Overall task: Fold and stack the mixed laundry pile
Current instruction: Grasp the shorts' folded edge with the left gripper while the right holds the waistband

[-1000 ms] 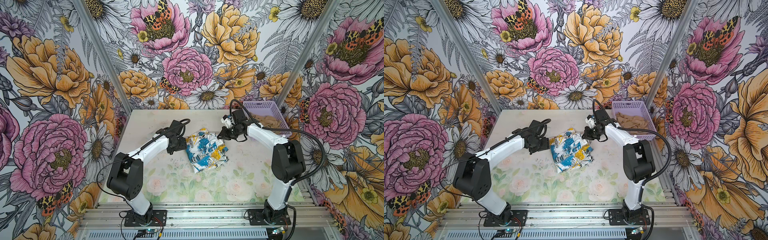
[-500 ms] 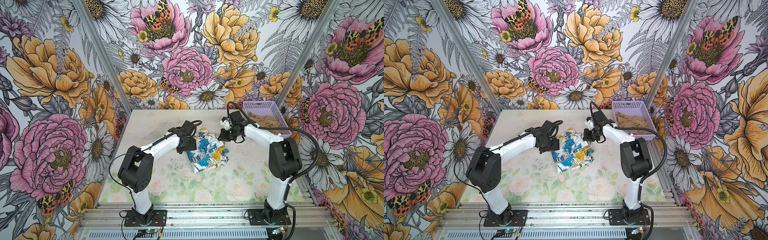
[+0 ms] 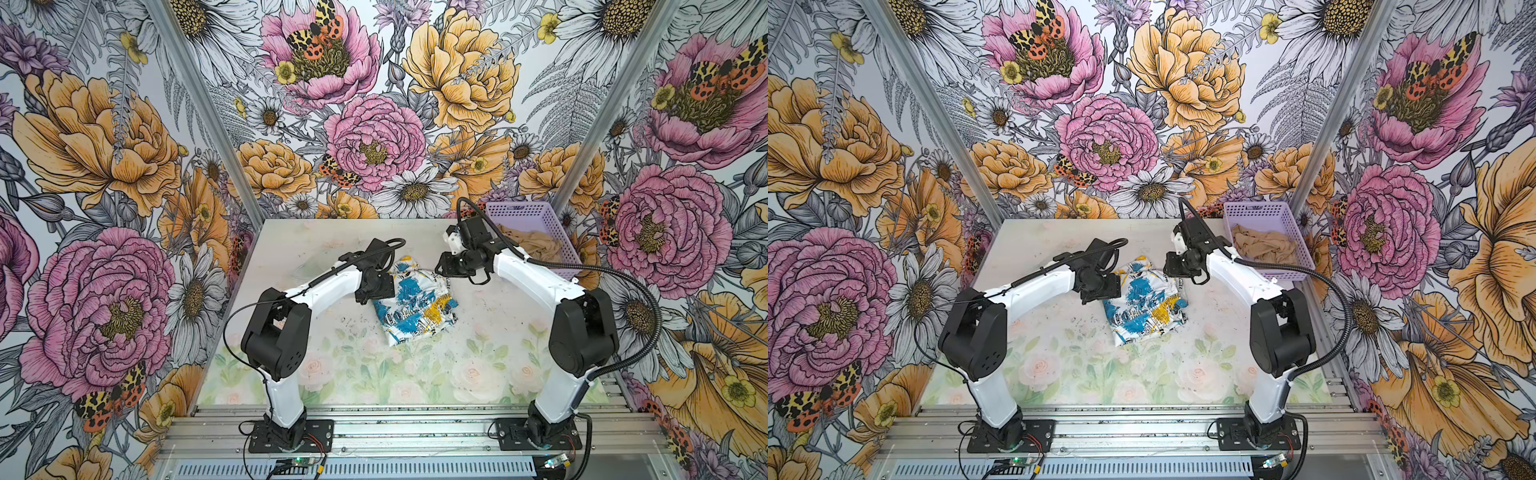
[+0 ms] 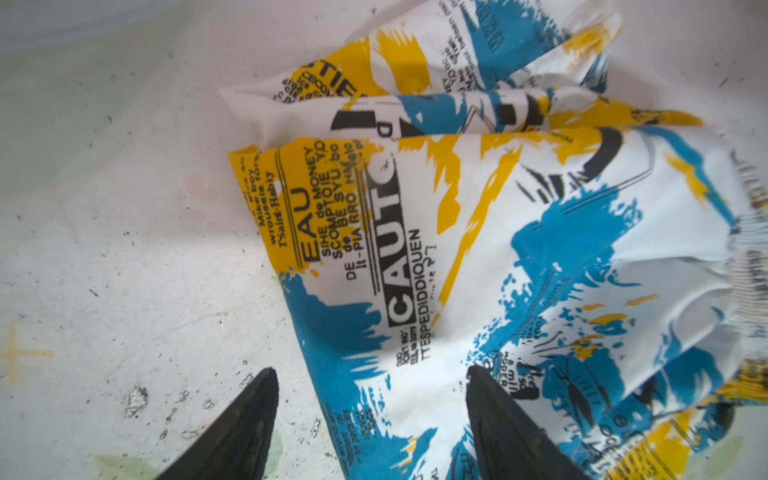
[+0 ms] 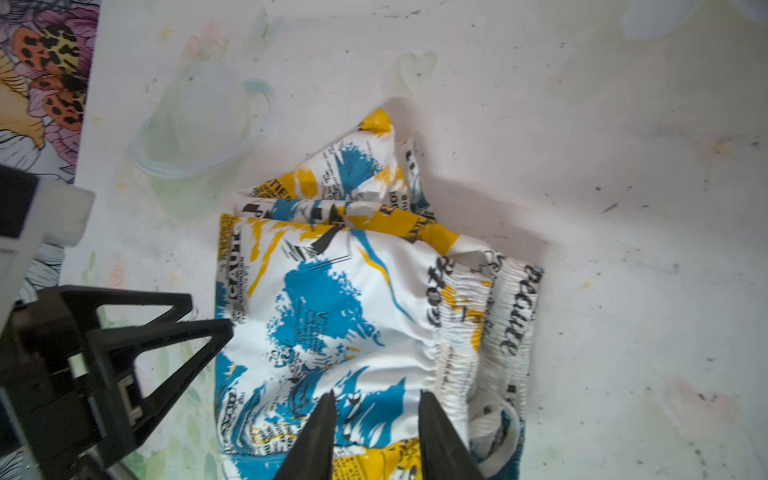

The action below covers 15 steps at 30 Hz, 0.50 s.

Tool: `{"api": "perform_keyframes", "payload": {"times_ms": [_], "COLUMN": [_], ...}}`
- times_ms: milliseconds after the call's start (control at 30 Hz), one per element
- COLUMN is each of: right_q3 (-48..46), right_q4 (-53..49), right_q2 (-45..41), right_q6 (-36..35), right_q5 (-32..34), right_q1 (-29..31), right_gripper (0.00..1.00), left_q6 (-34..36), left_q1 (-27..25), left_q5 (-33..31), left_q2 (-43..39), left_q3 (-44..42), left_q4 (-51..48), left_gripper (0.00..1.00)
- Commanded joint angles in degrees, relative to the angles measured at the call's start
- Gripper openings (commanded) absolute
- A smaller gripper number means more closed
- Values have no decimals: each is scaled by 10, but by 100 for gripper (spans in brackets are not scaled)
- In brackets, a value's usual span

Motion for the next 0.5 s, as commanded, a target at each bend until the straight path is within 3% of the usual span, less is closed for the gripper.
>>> {"api": "perform_keyframes", "payload": {"times_ms": [0,200,467], "right_q3": [-35,-80,-126], "right_q4": [17,36,82], "right_q2": [13,36,82], "right_q6": [27,19,23], "right_q5": [-11,42,39], "right_q1": [12,-6,-14], "right_gripper": [34,27,26], "left_q6": [18,40,49], "left_q1": [7,13,17], "left_q5": [-2,-4,-5], "left_q2": [30,91,139], "left_q3": [29,77,72], "left_q4": [2,1,2], "left_gripper": [73,73,72]}}
